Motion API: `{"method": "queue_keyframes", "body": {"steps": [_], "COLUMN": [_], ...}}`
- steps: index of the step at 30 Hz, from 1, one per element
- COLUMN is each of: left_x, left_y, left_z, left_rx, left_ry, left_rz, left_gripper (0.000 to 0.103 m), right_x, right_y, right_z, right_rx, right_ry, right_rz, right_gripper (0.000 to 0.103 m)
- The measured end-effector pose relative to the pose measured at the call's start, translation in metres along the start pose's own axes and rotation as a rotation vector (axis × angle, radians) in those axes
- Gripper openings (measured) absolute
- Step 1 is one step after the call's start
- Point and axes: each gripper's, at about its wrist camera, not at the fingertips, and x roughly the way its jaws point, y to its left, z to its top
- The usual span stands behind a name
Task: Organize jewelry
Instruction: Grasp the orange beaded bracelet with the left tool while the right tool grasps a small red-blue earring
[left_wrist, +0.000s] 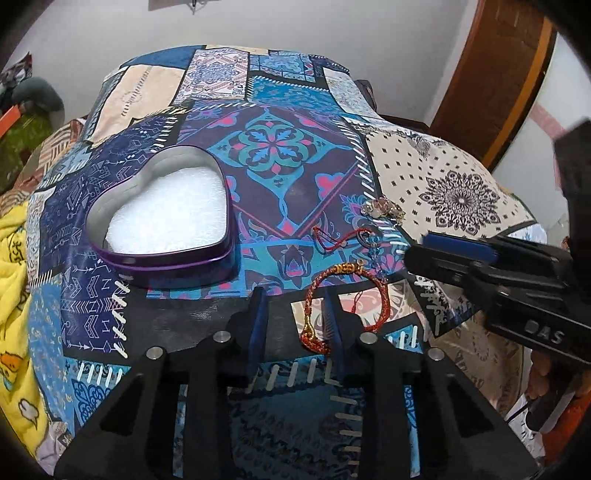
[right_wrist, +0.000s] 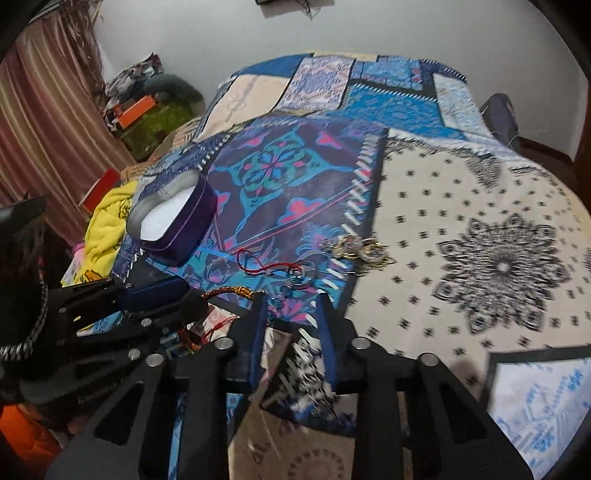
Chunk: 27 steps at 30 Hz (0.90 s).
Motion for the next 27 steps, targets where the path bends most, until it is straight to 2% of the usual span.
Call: {"method": "queue_keyframes", "body": {"steps": [2, 6, 10, 14, 21, 27], "left_x": [0.000, 0.001, 0.001, 0.003, -0.004, -0.023], "left_y": [0.000, 0.003, 0.003, 0.001, 0.003, 0.005], "left_z": [-0.001, -0.003, -0.005, -0.006, -0.006, -0.004], "left_rx": [0.007, 0.009, 0.007, 0.012, -0.001, -0.013], "left_ry": [-0.007, -0.018, -0.028, -0.033, -0.033, -0.069], "left_rz": [0.001, -0.003, -0.004, -0.006, -0.018, -0.012], "left_gripper": [0.024, 0.020, 0.016, 0.005, 0.003, 0.003], "right_x": [0.008, 0.015, 0.023, 0.021, 0.007, -0.019], "right_y": [0.001, 0.004, 0.007, 0.005, 0.008, 0.009], "right_z": [0.001, 0.000, -0.002, -0.002, -0.001, 0.000], "right_rx": [0.004, 0.001, -0.029, -0.019, 0.000, -0.005], "right_ry": [0.016, 0.029, 0.030, 0.016, -0.013, -0.061], "right_rz": [0.005, 0.013, -0.024, -0.022, -0.029, -0.046], "right_gripper": [0.017, 0.016, 0.010, 0.007, 0.006, 0.007]}}
